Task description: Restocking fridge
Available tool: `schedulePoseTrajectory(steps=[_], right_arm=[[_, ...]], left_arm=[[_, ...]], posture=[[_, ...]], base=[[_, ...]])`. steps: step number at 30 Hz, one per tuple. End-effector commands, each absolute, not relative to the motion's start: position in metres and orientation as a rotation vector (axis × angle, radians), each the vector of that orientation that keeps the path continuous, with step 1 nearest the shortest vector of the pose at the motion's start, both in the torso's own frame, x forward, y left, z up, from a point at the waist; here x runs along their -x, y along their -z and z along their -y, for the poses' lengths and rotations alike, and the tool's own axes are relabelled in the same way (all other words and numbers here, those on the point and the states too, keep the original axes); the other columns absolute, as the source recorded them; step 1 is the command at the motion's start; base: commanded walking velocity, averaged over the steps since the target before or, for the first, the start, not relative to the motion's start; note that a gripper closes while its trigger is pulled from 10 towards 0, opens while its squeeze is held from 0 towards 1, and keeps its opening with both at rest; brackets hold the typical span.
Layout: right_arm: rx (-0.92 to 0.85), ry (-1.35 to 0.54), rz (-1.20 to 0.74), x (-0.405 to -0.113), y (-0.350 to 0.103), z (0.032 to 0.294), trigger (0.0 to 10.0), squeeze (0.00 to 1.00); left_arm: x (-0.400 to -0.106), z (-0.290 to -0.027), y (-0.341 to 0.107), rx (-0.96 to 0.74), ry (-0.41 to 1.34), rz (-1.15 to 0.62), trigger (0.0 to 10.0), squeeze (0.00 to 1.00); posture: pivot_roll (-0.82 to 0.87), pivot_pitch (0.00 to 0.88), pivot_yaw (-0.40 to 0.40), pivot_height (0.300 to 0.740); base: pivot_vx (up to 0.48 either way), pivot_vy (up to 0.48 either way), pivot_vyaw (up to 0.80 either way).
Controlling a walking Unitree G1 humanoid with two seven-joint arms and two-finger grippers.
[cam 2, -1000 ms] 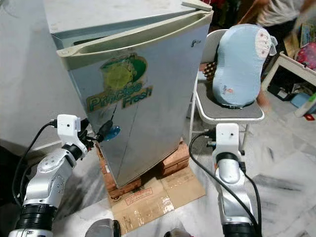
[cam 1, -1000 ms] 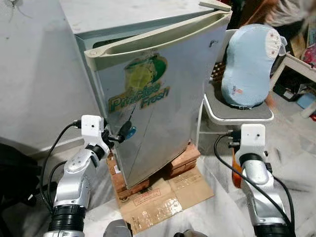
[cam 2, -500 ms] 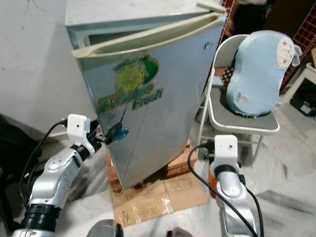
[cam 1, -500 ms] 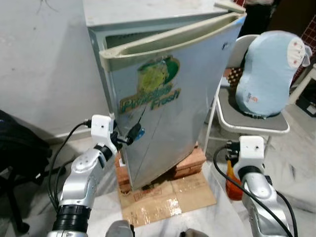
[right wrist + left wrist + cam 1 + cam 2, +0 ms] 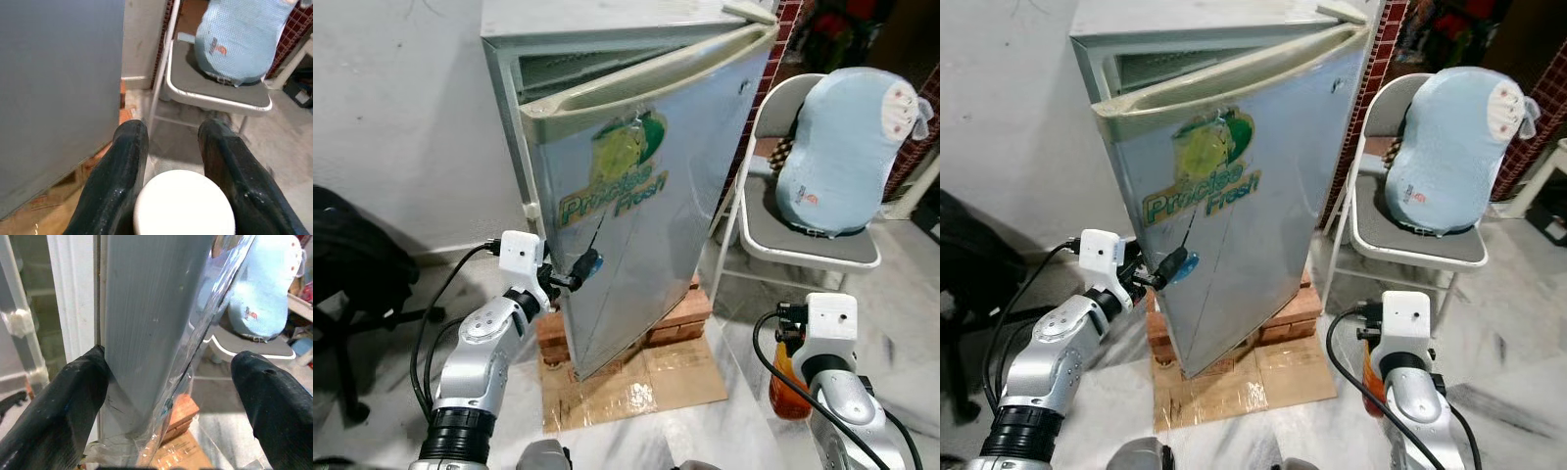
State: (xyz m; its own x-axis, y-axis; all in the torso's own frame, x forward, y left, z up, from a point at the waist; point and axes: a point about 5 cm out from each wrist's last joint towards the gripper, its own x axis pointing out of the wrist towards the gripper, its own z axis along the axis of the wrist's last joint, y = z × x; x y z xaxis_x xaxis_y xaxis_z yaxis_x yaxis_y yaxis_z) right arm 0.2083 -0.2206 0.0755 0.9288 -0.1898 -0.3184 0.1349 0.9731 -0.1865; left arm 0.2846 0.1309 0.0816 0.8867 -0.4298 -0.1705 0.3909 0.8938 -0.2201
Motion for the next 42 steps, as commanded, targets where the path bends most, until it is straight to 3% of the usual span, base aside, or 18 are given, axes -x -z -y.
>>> schedulePoseTrajectory(steps=[1,27,32,38,42], right_arm=[[0.153,0.153,-0.305,-0.212,-0.084,0.215,10.0,0.0],[0.172,0.166,-0.299,-0.219,-0.086,0.215,10.0,0.0],[0.17,0.164,-0.297,-0.221,-0.087,0.213,10.0,0.0],[0.175,0.168,-0.291,-0.221,-0.088,0.212,10.0,0.0],[0.206,0.197,-0.295,-0.22,-0.088,0.216,10.0,0.0]], left_arm=[[-0.285,-0.108,-0.086,0.178,0.532,-0.215,10.0,0.0],[-0.274,-0.062,-0.091,0.131,0.681,-0.19,10.0,0.0],[-0.263,-0.043,-0.096,0.14,0.881,-0.227,10.0,0.0],[-0.266,-0.047,-0.094,0.096,0.859,-0.219,10.0,0.0],[-0.27,-0.063,-0.095,0.092,0.752,-0.198,10.0,0.0]], posture=[[-0.05,0.029,-0.018,0.74],[-0.04,0.017,-0.03,0.74],[-0.04,0.025,-0.032,0.74],[-0.04,0.029,-0.029,0.74],[-0.04,0.034,-0.027,0.74]], base=[[0.0,-0.322,0.0],[0.0,-0.309,0.0],[0.0,0.0,0.0],[0.0,0.0,0.0],[0.0,0.0,0.0]])
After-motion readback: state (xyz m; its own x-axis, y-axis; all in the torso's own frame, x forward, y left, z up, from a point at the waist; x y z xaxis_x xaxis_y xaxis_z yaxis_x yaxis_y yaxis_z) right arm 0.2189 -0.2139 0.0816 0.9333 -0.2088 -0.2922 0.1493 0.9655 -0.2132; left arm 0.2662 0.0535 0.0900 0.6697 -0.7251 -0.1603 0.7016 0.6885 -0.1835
